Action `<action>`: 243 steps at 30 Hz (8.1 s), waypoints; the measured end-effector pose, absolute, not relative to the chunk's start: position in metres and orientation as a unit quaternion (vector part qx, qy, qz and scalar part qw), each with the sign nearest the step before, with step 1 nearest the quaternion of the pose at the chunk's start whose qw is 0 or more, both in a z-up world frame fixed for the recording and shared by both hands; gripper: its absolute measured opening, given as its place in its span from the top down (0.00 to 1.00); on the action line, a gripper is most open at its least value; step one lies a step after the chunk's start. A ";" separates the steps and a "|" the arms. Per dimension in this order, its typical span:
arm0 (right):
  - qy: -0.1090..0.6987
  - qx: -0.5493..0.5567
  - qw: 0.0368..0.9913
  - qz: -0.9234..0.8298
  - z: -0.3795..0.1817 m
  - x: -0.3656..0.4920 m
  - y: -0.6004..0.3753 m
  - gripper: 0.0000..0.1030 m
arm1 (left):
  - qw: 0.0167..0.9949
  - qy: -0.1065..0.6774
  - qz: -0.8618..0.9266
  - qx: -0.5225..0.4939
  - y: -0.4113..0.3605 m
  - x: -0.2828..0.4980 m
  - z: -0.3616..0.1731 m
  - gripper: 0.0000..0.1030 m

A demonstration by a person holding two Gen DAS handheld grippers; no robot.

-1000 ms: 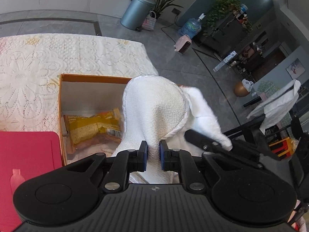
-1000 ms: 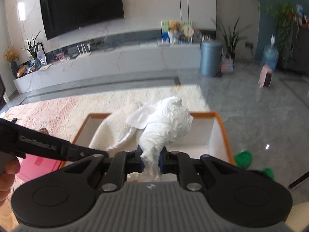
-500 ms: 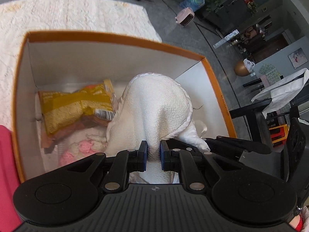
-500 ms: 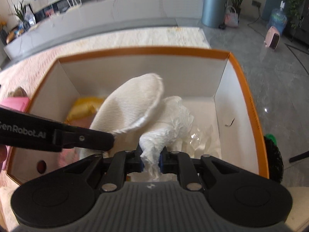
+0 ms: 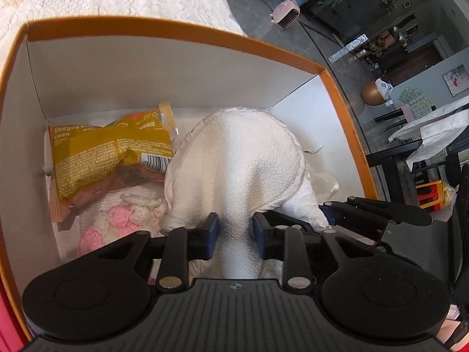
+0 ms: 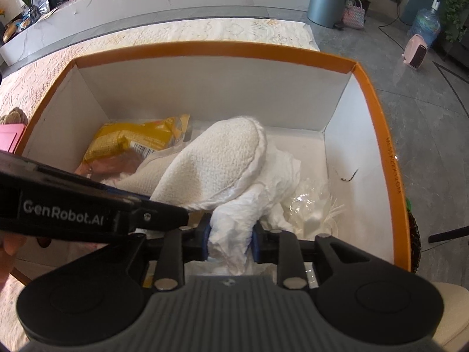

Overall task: Organize soft objects
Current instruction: 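Open both tools to drop the mitt and tissue into the box, then move both tools back over the brown towel and orange sponge on the bed, then grasp the brown braided towel with the left tool while the right tool grasps the orange sponge, then lift the towel and sponge and carry both over the orange box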

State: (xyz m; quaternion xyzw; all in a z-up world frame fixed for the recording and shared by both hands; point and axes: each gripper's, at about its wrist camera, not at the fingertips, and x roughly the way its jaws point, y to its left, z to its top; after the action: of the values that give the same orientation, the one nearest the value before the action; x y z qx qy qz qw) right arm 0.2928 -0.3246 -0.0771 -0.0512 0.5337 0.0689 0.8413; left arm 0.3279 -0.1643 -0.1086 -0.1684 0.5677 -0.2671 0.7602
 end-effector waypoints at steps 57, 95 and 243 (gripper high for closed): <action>0.281 -0.091 0.934 0.203 -0.031 0.108 -0.043 0.41 | 0.939 0.313 -0.005 -0.146 0.140 0.094 -0.029 0.32; 0.453 -0.208 0.844 0.200 -0.077 0.287 0.047 0.48 | 0.915 0.383 -0.100 0.081 0.120 0.246 -0.113 0.37; 0.173 -0.167 0.963 0.122 0.068 0.111 -0.210 0.56 | 0.926 0.317 -0.174 -0.111 -0.070 0.174 0.053 0.68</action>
State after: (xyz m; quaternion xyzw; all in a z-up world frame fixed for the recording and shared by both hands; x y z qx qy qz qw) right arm 0.1113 -0.2102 0.0684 -0.1671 0.1727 0.1218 0.9630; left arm 0.1742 -0.0699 0.0526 -0.1105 0.3171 -0.1743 0.9257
